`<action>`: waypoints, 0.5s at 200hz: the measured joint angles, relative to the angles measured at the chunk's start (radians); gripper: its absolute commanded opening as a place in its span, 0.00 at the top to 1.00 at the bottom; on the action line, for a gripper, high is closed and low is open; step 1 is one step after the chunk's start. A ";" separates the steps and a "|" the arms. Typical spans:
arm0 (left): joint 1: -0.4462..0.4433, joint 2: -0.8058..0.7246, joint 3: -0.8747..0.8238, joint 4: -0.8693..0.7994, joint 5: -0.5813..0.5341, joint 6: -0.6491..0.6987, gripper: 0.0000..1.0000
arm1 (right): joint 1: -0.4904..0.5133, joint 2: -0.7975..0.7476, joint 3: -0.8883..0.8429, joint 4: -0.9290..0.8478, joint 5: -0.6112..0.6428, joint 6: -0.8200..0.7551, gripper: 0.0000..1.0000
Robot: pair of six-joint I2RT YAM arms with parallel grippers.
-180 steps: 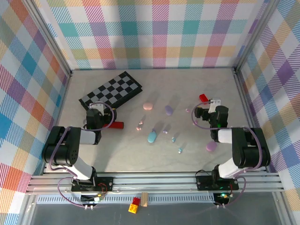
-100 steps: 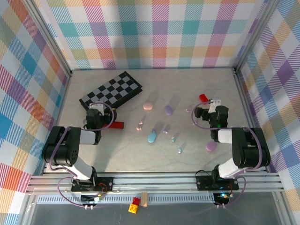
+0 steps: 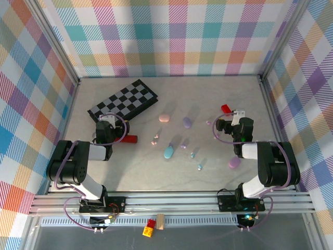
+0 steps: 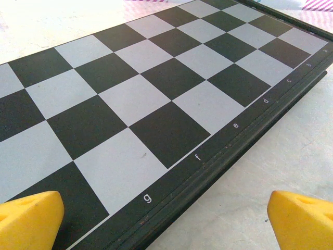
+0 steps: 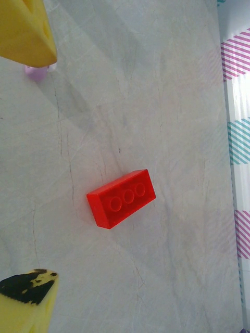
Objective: Insert the wireless bluetooth earbuds into the charging case
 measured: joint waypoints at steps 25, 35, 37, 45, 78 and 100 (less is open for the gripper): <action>0.000 0.000 0.000 0.000 0.000 0.000 0.00 | 0.000 0.000 0.000 0.000 0.000 0.000 0.01; 0.000 0.000 0.000 0.000 0.000 0.000 0.00 | 0.000 0.000 0.000 0.000 0.000 0.000 0.01; 0.000 0.000 0.000 0.000 0.000 0.000 0.00 | 0.000 0.000 0.000 0.000 0.000 0.000 0.01; 0.000 -0.001 0.000 -0.003 0.000 0.000 0.00 | 0.000 -0.001 0.000 -0.003 0.000 0.000 0.01; -0.032 -0.068 0.007 -0.098 -0.028 0.017 0.00 | 0.000 -0.060 0.002 -0.083 0.000 0.000 0.01; -0.103 -0.161 0.040 -0.187 -0.068 0.059 0.00 | 0.000 -0.163 0.022 -0.200 -0.002 0.001 0.01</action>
